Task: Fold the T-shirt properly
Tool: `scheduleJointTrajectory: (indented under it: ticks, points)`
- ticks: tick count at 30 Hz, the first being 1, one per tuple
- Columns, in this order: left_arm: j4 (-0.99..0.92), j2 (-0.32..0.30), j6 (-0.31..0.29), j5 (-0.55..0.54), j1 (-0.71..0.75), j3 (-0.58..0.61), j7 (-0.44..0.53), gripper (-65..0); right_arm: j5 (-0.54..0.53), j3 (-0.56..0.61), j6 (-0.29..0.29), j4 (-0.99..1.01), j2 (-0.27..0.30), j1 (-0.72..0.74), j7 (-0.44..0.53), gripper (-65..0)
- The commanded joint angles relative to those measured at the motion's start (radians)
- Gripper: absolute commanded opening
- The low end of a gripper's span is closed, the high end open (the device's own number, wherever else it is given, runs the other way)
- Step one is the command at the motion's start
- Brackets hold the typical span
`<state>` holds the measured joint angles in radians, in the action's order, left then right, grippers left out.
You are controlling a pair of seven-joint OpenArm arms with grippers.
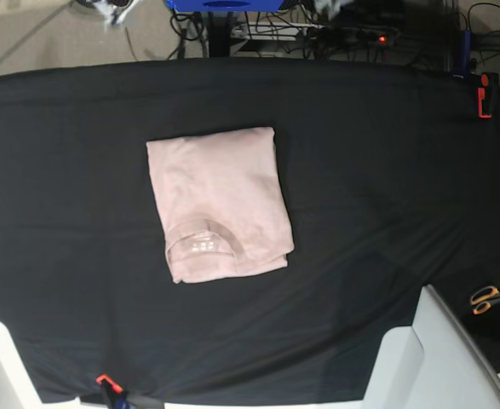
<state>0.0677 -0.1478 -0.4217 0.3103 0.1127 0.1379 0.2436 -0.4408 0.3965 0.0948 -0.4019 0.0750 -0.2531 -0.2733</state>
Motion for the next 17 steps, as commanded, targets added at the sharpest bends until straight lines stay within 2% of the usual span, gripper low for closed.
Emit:
scheduleJointTrajectory:
  ticks: [1,3,4,6,8,13,17]
  points:
    - [-0.001,0.003,-0.012,0.002,-0.001,-0.005,-0.014,-65.0,-0.002,-0.003,-0.059,0.099,-0.019,0.038,0.05,-57.5]
    - [-0.004,0.004,-0.009,0.002,-0.032,-0.005,-0.031,-65.0,-0.002,-0.001,-0.16,0.266,-0.044,0.087,0.2,-57.5]
    - [-0.004,0.004,-0.009,0.002,-0.041,-0.005,-0.036,-65.0,-0.002,-0.001,-0.186,0.308,-0.048,0.096,0.268,-57.5]
    - [-0.001,0.004,-0.009,0.002,-0.046,-0.005,-0.036,-65.0,-0.003,-0.006,-0.194,0.332,-0.05,0.096,0.395,-57.5]
    - [-0.001,0.004,-0.007,0.002,-0.046,-0.005,-0.033,-65.0,-0.008,-0.008,-0.192,0.338,-0.047,0.093,0.478,-57.5]
    - [0.022,0.006,-0.007,0.01,-0.057,0.006,-0.031,-65.0,-0.01,-0.009,-0.166,0.329,-0.047,0.091,0.526,-57.5]
    - [0.051,0.043,-0.007,0.01,-0.058,0.007,-0.031,-65.0,-0.01,-0.008,-0.163,0.318,-0.05,0.105,0.536,-57.5]
